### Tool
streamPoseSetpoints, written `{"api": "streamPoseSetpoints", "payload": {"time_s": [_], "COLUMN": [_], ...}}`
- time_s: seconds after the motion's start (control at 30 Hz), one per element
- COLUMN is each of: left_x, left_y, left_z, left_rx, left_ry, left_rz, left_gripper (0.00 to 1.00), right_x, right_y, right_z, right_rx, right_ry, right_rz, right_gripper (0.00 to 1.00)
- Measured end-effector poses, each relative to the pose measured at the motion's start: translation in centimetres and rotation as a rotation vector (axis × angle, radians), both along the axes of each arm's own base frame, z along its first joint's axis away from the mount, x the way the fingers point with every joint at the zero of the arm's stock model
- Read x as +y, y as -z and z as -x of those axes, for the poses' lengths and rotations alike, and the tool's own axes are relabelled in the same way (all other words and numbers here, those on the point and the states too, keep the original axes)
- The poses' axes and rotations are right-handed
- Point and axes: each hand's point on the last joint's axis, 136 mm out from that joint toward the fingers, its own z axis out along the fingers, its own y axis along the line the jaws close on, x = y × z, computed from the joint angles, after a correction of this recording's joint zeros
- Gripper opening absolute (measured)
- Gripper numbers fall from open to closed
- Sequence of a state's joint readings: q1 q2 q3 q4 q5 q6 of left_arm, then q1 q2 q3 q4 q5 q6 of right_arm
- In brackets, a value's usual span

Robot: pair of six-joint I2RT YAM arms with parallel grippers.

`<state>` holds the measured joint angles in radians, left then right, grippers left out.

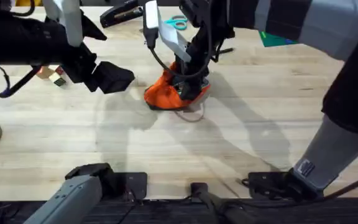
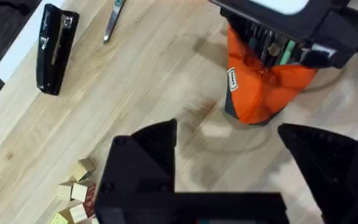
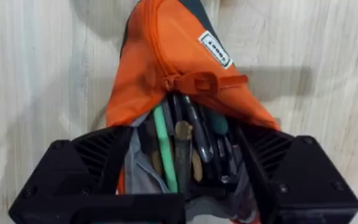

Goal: Unzip the bag, pick up the pens from the table one at a time and place them inside, then zip the bag closed.

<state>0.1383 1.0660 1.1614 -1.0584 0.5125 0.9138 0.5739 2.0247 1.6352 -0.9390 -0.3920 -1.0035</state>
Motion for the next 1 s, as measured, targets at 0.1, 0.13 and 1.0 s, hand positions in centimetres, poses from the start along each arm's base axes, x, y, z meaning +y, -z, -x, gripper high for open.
{"api": "streamPoseSetpoints", "payload": {"time_s": [0.1,0.13,1.0], "left_x": [0.0,0.0,0.0], "left_y": [0.0,0.0,0.0], "left_z": [0.0,0.0,0.0], "left_rx": [0.0,0.0,0.0], "left_ry": [0.0,0.0,0.0], "left_rz": [0.0,0.0,0.0], "left_gripper": [0.993,0.993,0.993], "right_x": [0.0,0.0,-3.9], "right_y": [0.0,0.0,-18.0], "right_z": [0.0,0.0,-3.5], "right_rx": [0.001,0.001,-0.319], "right_ry": [0.0,0.0,0.339], "right_rz": [-0.001,-0.001,-0.292], "right_gripper": [0.997,0.997,0.997]}}
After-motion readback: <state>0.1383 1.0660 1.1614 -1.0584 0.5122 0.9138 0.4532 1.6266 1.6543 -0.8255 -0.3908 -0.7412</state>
